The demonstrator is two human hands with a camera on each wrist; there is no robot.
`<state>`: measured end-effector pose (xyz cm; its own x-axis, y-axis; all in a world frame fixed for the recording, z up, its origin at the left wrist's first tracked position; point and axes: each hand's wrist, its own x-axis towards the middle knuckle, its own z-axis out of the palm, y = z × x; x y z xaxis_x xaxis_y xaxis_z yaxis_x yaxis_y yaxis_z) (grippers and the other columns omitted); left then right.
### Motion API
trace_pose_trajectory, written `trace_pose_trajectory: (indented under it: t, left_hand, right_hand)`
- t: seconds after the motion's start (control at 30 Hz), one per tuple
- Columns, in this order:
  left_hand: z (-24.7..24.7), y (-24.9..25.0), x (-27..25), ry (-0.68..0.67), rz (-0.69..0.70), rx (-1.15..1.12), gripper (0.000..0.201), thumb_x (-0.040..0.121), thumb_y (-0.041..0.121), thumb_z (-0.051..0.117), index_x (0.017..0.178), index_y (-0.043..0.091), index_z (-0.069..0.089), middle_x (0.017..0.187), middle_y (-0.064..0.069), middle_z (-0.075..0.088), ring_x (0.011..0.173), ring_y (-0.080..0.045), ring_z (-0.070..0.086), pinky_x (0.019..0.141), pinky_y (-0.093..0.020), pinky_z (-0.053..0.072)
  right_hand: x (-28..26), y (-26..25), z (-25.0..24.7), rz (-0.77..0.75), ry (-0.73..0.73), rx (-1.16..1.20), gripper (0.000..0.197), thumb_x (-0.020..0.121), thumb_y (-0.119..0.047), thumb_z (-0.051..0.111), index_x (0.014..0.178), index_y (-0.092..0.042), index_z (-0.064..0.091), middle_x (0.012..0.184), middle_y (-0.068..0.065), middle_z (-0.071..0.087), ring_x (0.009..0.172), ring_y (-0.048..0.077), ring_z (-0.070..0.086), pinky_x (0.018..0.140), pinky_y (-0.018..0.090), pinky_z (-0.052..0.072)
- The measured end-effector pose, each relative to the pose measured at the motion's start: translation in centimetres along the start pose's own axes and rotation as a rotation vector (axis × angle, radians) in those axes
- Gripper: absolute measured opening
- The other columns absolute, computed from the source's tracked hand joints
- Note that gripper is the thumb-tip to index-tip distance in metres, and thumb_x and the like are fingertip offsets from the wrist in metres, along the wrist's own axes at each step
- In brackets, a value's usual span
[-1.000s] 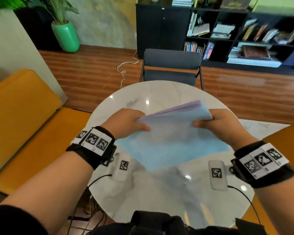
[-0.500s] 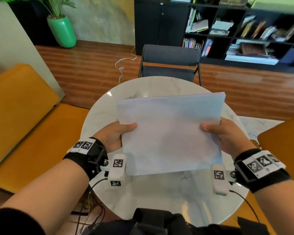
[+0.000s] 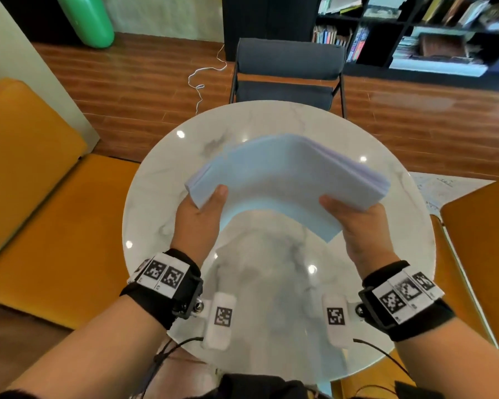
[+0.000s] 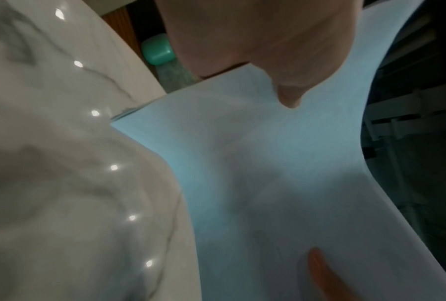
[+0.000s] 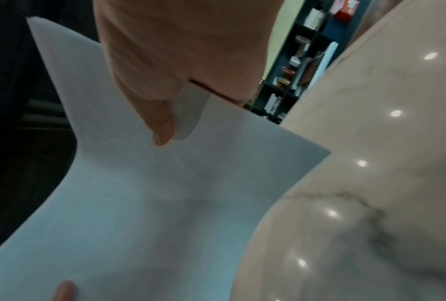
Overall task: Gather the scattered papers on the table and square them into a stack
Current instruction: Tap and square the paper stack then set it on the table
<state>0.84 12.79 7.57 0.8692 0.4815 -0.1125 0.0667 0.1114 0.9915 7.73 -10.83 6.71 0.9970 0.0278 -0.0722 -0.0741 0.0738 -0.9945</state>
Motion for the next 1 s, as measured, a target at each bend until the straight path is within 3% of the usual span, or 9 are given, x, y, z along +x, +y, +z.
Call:
trace_pose_trajectory:
  t: [0.07, 0.17, 0.27, 0.33, 0.43, 0.6, 0.73, 0.87, 1.0]
  left_hand:
    - [-0.4, -2.2, -0.3, -0.045, -0.116, 0.038, 0.021, 0.090, 0.021, 0.062, 0.110, 0.027, 0.063, 0.105, 0.011, 0.070, 0.091, 0.001, 0.067, 0.074, -0.010, 0.052]
    - [-1.2, -5.4, -0.9, -0.133, -0.302, 0.184, 0.023, 0.084, 0.027, 0.068, 0.107, 0.024, 0.066, 0.111, -0.001, 0.072, 0.096, -0.012, 0.068, 0.081, -0.025, 0.052]
    - [-1.5, -5.0, -0.6, -0.123, -0.297, 0.227, 0.009, 0.086, 0.025, 0.067, 0.093, 0.030, 0.066, 0.099, 0.009, 0.071, 0.092, -0.011, 0.067, 0.074, -0.022, 0.048]
    - [-1.6, -3.7, 0.1, -0.102, -0.239, 0.199, 0.011, 0.086, 0.023, 0.067, 0.091, 0.032, 0.064, 0.097, 0.011, 0.070, 0.090, -0.007, 0.066, 0.072, -0.020, 0.047]
    - [-1.7, -3.5, 0.4, -0.112, -0.207, 0.218, 0.016, 0.087, 0.019, 0.065, 0.094, 0.033, 0.062, 0.101, 0.007, 0.069, 0.094, -0.007, 0.064, 0.081, -0.023, 0.049]
    - [-1.5, -6.5, -0.6, -0.117, -0.362, 0.316, 0.010, 0.088, 0.021, 0.063, 0.096, 0.027, 0.065, 0.104, 0.000, 0.071, 0.100, -0.021, 0.066, 0.091, -0.037, 0.051]
    - [-1.7, -5.4, 0.3, -0.077, -0.310, 0.379, 0.009, 0.090, 0.022, 0.062, 0.099, 0.023, 0.063, 0.099, 0.001, 0.068, 0.095, -0.020, 0.063, 0.084, -0.028, 0.045]
    - [-2.7, -1.5, 1.4, -0.215, -0.126, 0.646, 0.005, 0.092, 0.023, 0.058, 0.095, 0.026, 0.062, 0.086, 0.001, 0.065, 0.082, -0.018, 0.057, 0.068, -0.025, 0.044]
    - [-3.0, 2.6, 2.5, -0.354, 0.002, 0.867, 0.015, 0.093, 0.023, 0.056, 0.087, 0.012, 0.065, 0.071, -0.004, 0.060, 0.063, -0.017, 0.049, 0.055, -0.025, 0.035]
  right_hand:
    - [-0.1, 2.4, -0.4, 0.097, 0.049, -0.035, 0.016, 0.075, -0.002, 0.076, 0.070, -0.017, 0.077, 0.069, -0.005, 0.073, 0.070, 0.014, 0.067, 0.071, 0.035, 0.057]
    - [-0.4, 5.4, -0.9, 0.274, 0.113, -0.112, 0.012, 0.071, -0.007, 0.080, 0.077, -0.012, 0.072, 0.074, 0.000, 0.072, 0.074, 0.019, 0.065, 0.078, 0.044, 0.054]
    - [0.1, 5.1, -0.9, 0.284, 0.103, -0.093, 0.014, 0.072, -0.003, 0.079, 0.079, -0.012, 0.072, 0.081, 0.004, 0.072, 0.078, 0.022, 0.067, 0.080, 0.038, 0.054]
    - [0.7, 4.1, -1.0, 0.224, 0.086, -0.078, 0.013, 0.072, -0.004, 0.079, 0.078, -0.013, 0.073, 0.084, 0.004, 0.073, 0.081, 0.022, 0.068, 0.080, 0.036, 0.055]
    - [1.1, 3.9, -1.5, 0.177, 0.067, -0.081, 0.012, 0.071, -0.007, 0.080, 0.074, -0.017, 0.075, 0.080, -0.002, 0.075, 0.080, 0.018, 0.068, 0.078, 0.033, 0.056]
    - [0.3, 6.4, -2.1, 0.308, 0.059, -0.201, 0.016, 0.072, -0.002, 0.077, 0.082, -0.014, 0.072, 0.087, 0.006, 0.073, 0.080, 0.021, 0.067, 0.077, 0.035, 0.053]
    - [1.4, 4.8, -3.1, 0.267, -0.020, -0.240, 0.018, 0.076, -0.005, 0.076, 0.091, -0.013, 0.073, 0.091, 0.004, 0.075, 0.087, 0.025, 0.071, 0.079, 0.036, 0.055]
    - [3.2, 0.5, -4.6, 0.076, -0.073, -0.239, 0.019, 0.078, -0.002, 0.072, 0.090, -0.017, 0.073, 0.095, 0.006, 0.073, 0.091, 0.024, 0.068, 0.087, 0.039, 0.052]
    - [3.9, -5.0, -4.2, -0.009, -0.295, -0.519, 0.018, 0.078, -0.004, 0.074, 0.086, -0.020, 0.072, 0.085, -0.001, 0.074, 0.079, 0.007, 0.067, 0.080, 0.020, 0.051]
